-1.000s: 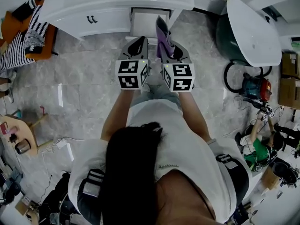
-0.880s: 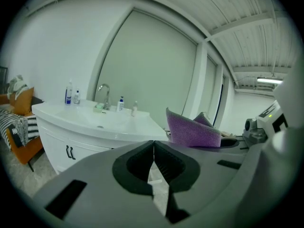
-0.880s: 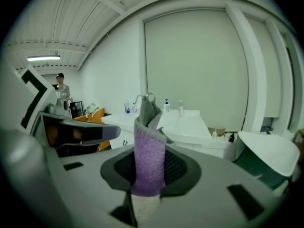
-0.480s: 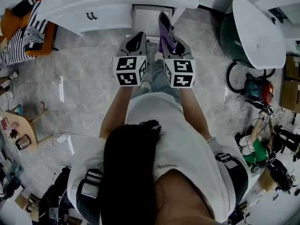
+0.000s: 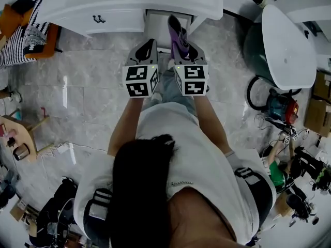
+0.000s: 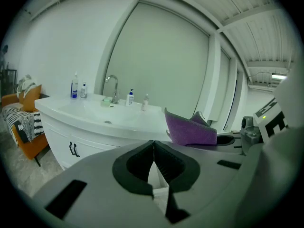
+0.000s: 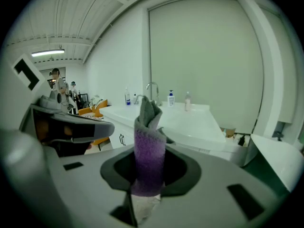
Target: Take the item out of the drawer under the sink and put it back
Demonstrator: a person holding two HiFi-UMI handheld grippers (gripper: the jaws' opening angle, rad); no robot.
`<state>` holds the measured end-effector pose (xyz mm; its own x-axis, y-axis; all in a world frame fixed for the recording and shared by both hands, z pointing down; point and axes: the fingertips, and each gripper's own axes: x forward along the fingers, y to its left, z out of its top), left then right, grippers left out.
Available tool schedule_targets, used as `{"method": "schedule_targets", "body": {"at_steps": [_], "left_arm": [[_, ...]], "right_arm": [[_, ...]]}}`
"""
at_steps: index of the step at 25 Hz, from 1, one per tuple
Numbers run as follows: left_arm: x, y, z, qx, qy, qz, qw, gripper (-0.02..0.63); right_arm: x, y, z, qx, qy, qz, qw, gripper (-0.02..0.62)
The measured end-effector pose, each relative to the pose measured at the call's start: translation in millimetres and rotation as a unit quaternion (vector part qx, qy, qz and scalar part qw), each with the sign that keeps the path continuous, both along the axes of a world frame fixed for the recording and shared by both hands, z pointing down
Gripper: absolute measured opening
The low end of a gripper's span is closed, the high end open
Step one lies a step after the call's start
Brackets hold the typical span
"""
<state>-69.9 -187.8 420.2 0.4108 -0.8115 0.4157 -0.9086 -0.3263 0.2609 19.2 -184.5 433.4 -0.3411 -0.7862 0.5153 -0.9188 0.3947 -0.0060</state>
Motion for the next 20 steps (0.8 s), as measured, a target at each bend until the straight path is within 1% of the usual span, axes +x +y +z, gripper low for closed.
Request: {"method": "schedule_targets", "body": {"at_steps": [7,13,20], "left_arm": [[8.9,-30.7,16.6,-0.025,0.002,-0.015,0.9996,0.005],[8.6,-50.9,39.5,-0.051,-0.004,-0.032,0.9982,0.005],[13.0,-66.0,71.1,-0.08,-0.009,-0.048,0.9956,0.005]], "right_arm": [[4.6,-30.0,27.7,-0.038,0.014,-0.028,0.999,0.106],[5.8,-51.1,52.6,-0.063,0.021,-0.044,0.997,0.106],[7.9,-78.4,92.7,-0.101,0.017,-0.053,0.993,0.106]]}}
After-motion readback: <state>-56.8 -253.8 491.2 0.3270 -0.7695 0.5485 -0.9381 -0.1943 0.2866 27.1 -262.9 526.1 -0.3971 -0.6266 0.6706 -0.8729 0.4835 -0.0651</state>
